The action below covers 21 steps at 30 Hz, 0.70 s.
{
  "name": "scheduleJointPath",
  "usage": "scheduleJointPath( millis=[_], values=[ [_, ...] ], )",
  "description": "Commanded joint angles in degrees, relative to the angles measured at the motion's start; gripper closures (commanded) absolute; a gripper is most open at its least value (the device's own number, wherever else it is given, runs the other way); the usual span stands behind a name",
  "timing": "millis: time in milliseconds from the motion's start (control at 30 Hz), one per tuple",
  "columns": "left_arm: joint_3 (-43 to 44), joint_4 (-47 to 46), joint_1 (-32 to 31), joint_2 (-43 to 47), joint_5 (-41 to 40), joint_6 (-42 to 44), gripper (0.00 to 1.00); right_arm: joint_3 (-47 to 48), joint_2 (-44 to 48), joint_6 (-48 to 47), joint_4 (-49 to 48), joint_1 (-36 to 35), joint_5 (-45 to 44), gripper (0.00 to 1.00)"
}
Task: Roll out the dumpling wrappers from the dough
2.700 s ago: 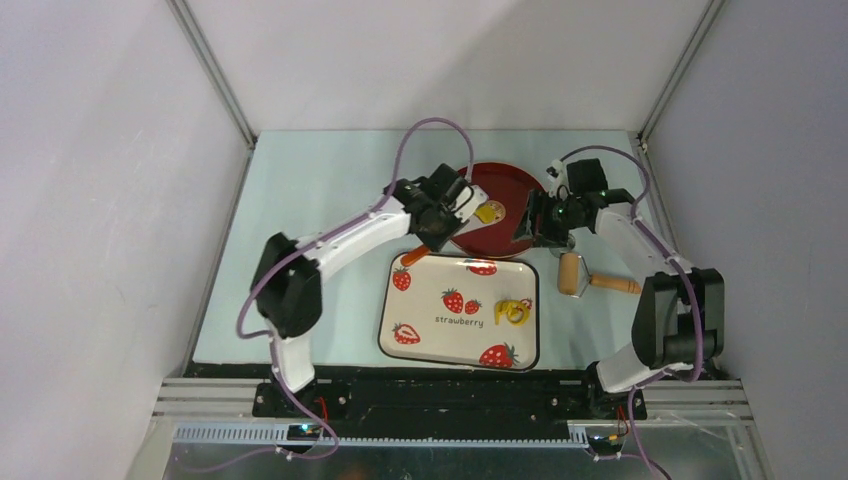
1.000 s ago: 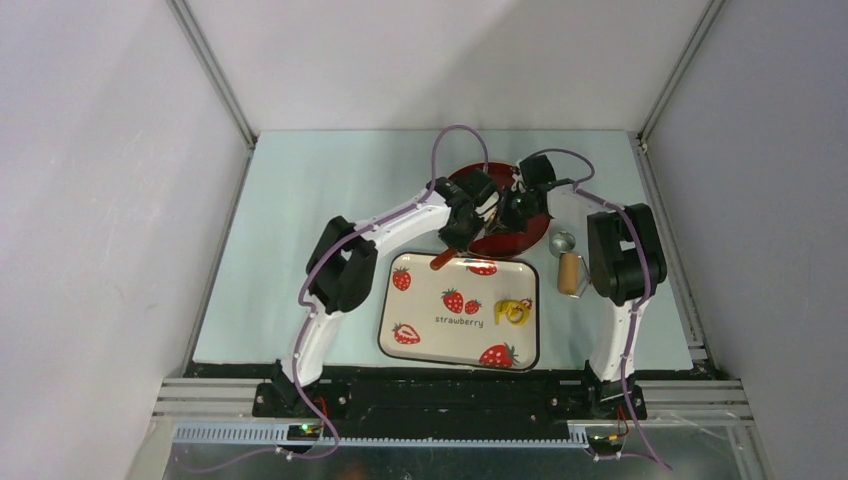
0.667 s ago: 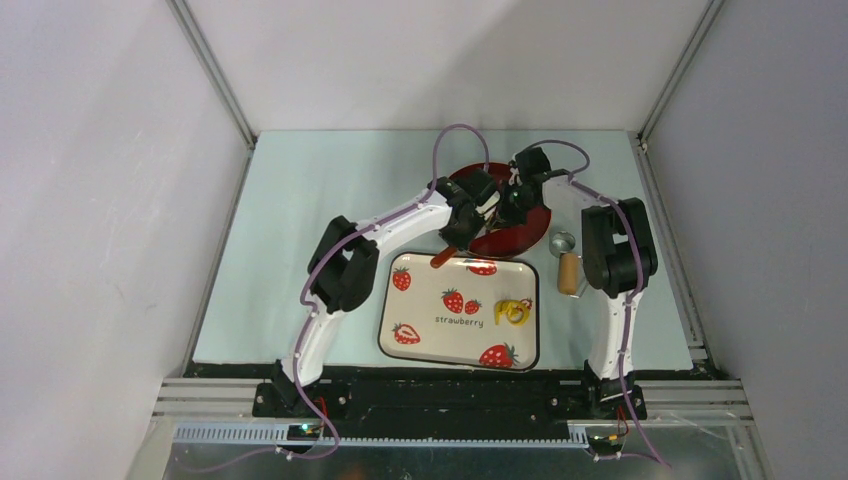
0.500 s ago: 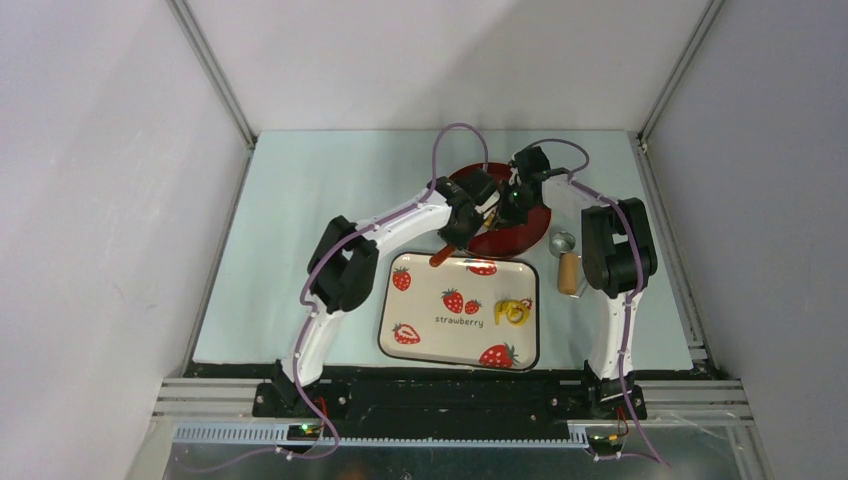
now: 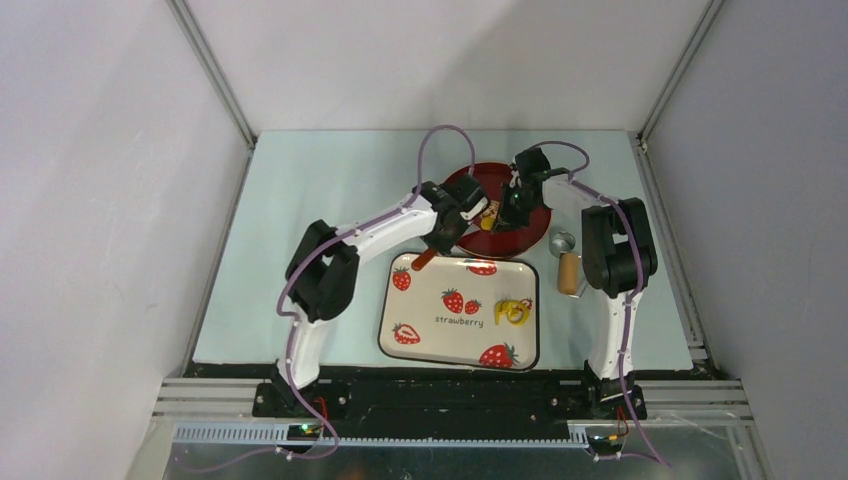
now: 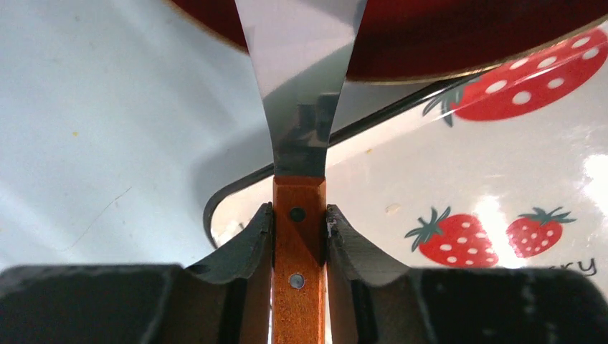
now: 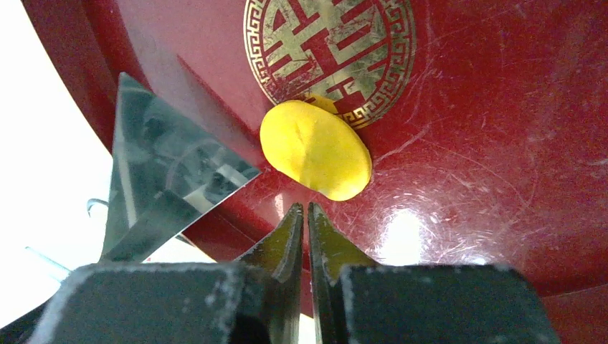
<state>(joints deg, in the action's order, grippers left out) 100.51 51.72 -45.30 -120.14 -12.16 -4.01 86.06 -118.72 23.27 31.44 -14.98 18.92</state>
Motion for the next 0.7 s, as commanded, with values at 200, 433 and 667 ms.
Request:
scheduleJointPath(
  millis=[200,433,667],
  values=[
    [-8.05,-0.5,3.4,16.08,-1.56,-0.21,1.0,-4.09,8.57,1.32,-0.24,0.38,5.39,0.67],
    [-17.84,-4.54,9.13,26.71,0.85,-1.44,1.0,-9.44,17.83,1.64,0.35,1.6,7.07,0.6],
    [-32.52,-9.58,18.29,32.22,6.67,-2.58,1.0,-16.0,27.96,0.44,2.74,4.72,6.49,0.55]
  ],
)
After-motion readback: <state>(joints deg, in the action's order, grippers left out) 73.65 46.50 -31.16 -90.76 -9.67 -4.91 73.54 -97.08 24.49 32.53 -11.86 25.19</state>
